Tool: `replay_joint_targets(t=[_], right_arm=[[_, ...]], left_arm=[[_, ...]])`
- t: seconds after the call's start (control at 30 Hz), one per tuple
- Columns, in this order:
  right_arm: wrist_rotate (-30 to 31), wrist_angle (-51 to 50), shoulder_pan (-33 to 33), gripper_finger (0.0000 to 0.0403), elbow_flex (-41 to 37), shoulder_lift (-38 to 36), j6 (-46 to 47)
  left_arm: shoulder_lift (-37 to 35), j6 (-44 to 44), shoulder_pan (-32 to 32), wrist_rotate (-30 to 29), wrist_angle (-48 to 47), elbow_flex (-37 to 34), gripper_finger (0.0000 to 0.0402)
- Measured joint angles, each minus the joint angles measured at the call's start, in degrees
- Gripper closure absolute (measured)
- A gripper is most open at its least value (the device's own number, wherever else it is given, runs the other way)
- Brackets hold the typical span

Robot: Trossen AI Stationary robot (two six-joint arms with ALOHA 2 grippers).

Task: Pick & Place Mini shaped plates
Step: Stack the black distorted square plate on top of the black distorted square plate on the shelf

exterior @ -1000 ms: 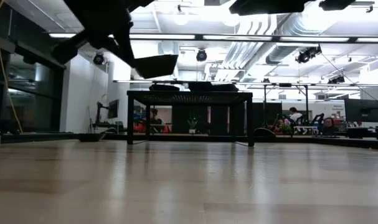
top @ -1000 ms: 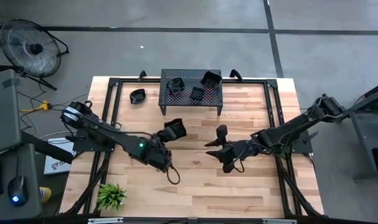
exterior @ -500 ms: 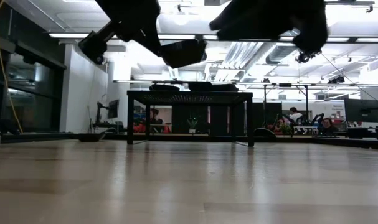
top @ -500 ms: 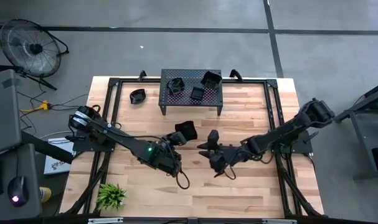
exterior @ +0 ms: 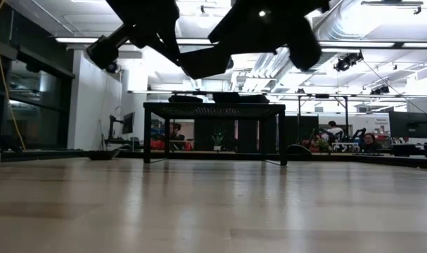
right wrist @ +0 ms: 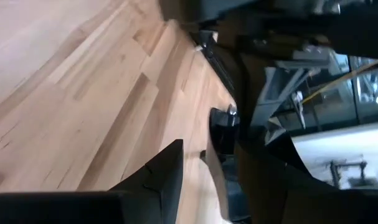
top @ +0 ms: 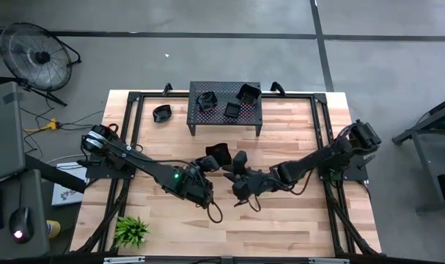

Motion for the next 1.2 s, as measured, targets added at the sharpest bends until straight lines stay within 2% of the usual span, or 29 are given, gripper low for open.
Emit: replay_joint_targets(t=[0.4, 1.2], right_arm=[[-0.43, -1.2, -2.94, 0.0265, 0.34, 0.21, 5.91], [0.33, -1.63, -5.11, 0.0265, 0.32, 0.19, 6.06]], left_arm=[[0.0, 4.85, 0.0, -3.87, -2.24, -0.04, 0.0401], [0.0, 11.06, 0.0, -10.12, -2.36, -0.07, 0.0401]])
